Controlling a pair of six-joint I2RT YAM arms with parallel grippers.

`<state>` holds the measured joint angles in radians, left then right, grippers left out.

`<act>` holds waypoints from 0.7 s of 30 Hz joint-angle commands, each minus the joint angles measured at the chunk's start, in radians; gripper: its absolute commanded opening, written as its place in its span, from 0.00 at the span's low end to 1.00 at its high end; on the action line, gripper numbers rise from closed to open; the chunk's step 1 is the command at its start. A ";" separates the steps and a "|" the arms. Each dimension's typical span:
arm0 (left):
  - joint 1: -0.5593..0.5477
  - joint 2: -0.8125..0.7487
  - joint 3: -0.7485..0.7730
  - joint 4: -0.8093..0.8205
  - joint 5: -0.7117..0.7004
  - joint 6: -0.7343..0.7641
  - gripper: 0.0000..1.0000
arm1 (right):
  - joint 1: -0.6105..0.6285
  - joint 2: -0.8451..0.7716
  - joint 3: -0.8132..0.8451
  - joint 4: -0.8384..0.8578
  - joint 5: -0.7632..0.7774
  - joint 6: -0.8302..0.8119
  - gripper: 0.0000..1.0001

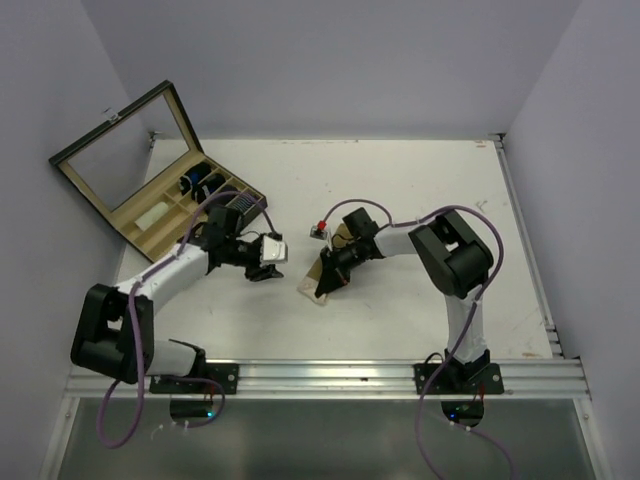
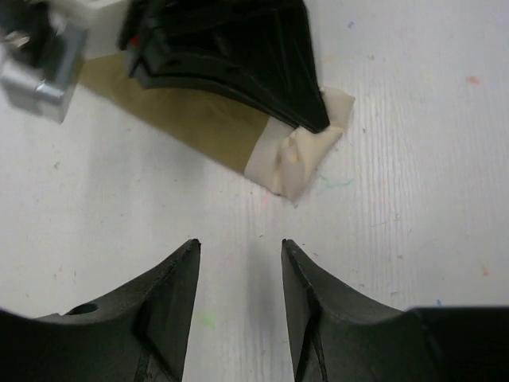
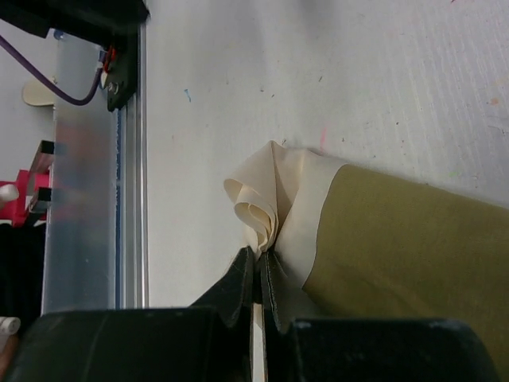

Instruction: Roll the underwear

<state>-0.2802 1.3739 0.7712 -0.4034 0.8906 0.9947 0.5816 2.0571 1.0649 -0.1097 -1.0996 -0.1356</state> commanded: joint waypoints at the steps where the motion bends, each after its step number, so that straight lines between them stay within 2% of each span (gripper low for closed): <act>1: -0.103 -0.080 -0.120 0.144 -0.085 0.306 0.49 | 0.004 0.060 0.021 -0.037 0.041 -0.009 0.00; 4: -0.212 -0.136 -0.220 0.297 -0.154 0.363 0.48 | 0.003 0.084 0.040 -0.088 0.033 -0.027 0.00; 8: -0.322 -0.144 -0.259 0.357 -0.182 0.472 0.48 | 0.000 0.092 0.036 -0.097 0.024 -0.027 0.00; 21: -0.387 0.050 -0.197 0.368 -0.257 0.550 0.45 | -0.011 0.120 0.046 -0.116 0.010 -0.024 0.02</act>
<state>-0.6571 1.4002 0.5362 -0.0853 0.6399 1.4780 0.5743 2.1284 1.1137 -0.1776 -1.1938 -0.1307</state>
